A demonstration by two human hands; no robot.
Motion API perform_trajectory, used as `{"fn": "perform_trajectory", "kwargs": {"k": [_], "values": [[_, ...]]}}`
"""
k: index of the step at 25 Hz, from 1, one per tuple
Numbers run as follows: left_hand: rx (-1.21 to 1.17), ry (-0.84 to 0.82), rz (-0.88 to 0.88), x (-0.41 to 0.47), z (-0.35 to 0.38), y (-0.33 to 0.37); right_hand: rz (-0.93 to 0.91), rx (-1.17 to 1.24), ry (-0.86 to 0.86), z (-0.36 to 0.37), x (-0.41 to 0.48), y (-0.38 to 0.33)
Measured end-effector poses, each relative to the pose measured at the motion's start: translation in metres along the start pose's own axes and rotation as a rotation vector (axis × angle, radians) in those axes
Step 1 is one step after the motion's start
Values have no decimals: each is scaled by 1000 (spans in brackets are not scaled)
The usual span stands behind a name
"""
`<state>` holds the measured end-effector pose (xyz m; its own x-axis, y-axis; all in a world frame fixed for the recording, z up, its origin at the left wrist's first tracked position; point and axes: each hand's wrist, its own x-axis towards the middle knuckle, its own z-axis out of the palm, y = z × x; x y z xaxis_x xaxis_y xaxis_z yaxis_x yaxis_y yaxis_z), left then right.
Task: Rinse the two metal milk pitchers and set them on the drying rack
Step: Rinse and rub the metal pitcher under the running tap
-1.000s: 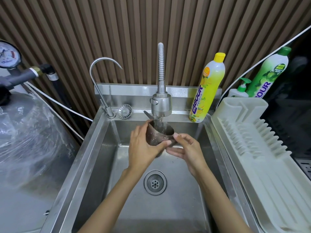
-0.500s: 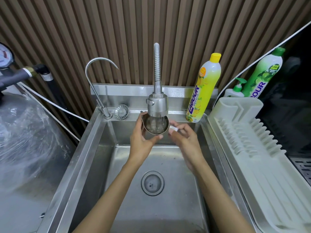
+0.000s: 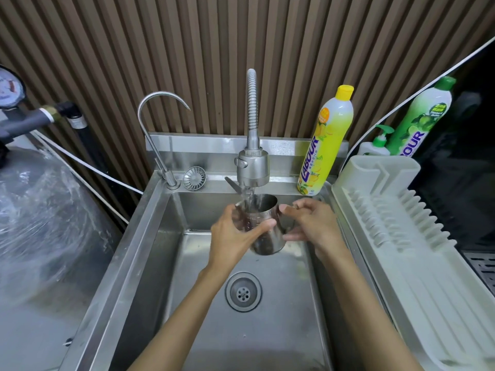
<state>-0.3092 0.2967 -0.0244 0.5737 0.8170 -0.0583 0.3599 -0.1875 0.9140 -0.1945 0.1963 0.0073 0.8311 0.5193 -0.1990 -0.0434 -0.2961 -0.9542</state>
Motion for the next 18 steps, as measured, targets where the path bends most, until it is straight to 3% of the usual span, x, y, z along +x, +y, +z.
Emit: {"fn": "perform_trajectory", "kwargs": {"k": [3, 5, 8, 10, 12, 15, 18], "values": [[-210, -114, -46, 9, 11, -10, -263, -246, 135, 9, -6, 2], [-355, -66, 8, 12, 12, -10, -293, 23, 51, 17, -8, 7], [-331, 23, 177, 12, -1, -3, -147, 468, -173, 27, -7, 20], [-141, 78, 290, 5, -10, 4, 23, 728, -316, 33, -6, 32], [89, 146, 329, -3, -13, 10, 172, 841, -387, 35, -8, 39], [341, 197, 157, -9, -10, 14, 223, 576, -337, 28, -9, 33], [237, 134, 15, -6, -5, 4, 155, 218, -168, 13, -5, 14]]}}
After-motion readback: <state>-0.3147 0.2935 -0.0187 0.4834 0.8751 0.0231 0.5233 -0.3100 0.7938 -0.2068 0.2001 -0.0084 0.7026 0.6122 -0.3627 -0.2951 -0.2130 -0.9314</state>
